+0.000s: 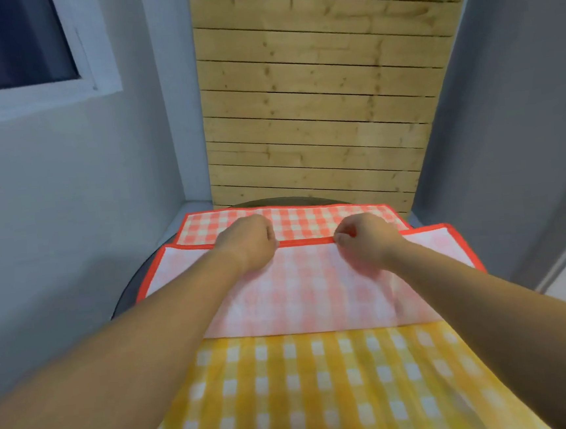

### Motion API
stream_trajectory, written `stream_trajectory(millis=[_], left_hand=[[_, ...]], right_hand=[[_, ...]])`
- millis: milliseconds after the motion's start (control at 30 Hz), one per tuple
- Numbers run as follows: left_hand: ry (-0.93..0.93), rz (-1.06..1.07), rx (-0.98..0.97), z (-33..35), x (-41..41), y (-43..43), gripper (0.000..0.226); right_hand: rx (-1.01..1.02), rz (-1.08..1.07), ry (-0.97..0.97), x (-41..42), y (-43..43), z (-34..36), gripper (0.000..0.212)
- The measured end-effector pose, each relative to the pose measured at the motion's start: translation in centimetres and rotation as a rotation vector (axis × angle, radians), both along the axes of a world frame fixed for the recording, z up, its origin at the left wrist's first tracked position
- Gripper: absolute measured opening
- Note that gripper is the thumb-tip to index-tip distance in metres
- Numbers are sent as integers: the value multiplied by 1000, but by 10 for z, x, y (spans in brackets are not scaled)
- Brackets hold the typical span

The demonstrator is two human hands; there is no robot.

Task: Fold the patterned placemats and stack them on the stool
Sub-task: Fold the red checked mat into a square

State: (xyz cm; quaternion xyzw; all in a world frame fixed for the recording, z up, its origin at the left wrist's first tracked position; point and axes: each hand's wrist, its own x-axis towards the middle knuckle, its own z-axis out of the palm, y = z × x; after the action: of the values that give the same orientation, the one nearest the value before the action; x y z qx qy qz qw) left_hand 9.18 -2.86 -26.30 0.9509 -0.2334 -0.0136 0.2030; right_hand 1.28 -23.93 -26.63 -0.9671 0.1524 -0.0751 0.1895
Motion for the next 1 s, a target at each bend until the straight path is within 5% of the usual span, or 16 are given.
stream_trajectory(millis=[433,1000], left_hand=[[-196,59,-100,-60,2,-7,14],[-100,121,-231,-61,9,-3,10]], right_hand=[[-58,126,-121,28,-27,-53,13],[104,99,-107,117,-45,-24,16]])
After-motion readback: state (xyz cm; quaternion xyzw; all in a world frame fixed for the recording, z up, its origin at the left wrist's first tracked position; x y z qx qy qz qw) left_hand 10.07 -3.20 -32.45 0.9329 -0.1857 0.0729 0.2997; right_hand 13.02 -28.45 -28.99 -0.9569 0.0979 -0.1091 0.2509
